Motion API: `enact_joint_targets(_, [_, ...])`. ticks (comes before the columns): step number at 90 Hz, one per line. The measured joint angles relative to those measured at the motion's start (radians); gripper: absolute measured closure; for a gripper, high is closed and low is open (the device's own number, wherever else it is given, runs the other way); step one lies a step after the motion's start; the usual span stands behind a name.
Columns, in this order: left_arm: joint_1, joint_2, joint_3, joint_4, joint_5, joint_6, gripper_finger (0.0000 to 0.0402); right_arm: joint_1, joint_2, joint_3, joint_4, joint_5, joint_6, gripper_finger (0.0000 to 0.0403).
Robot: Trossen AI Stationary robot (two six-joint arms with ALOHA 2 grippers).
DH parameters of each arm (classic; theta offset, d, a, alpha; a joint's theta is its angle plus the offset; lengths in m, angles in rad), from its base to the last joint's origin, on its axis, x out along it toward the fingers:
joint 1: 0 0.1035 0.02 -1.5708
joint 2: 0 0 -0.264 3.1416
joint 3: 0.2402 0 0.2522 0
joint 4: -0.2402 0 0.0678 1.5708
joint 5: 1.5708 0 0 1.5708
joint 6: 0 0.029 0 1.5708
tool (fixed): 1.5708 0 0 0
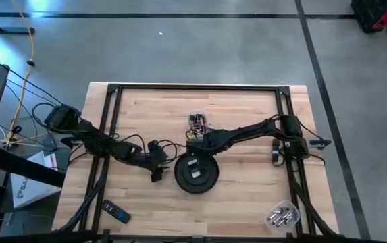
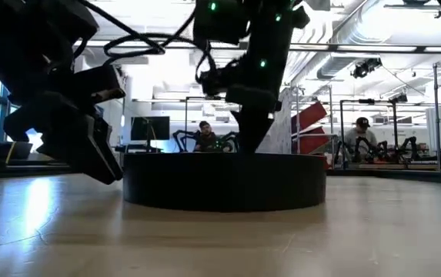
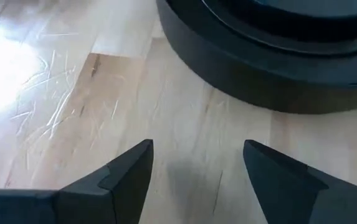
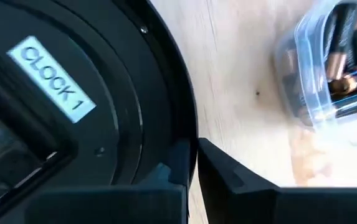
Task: Insert battery
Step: Insert the black battery into the black clock
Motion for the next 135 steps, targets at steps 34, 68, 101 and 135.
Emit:
enact_joint_targets(34, [0.02, -0.046, 0.027, 0.035, 0.041, 0.04, 0.017, -0.001, -0.056, 0.013, -0.014, -0.052, 0.021, 0.0403])
enact_joint_targets(68, [0.122, -0.054, 0.048, 0.097, 0.053, -0.179, 0.017, 0.006, -0.102, 0.014, -0.017, 0.021, 0.084, 0.0403])
enact_joint_targets(101, [0.146, 0.161, 0.199, 0.044, 0.083, -0.234, 0.0172, 0.027, -0.102, 0.014, -0.014, 0.029, 0.085, 0.0403])
enact_joint_targets(135, [0.146, 0.168, 0.211, -0.034, 0.024, -0.34, 0.0329, 0.066, -0.102, 0.014, -0.013, 0.102, 0.083, 0.0403])
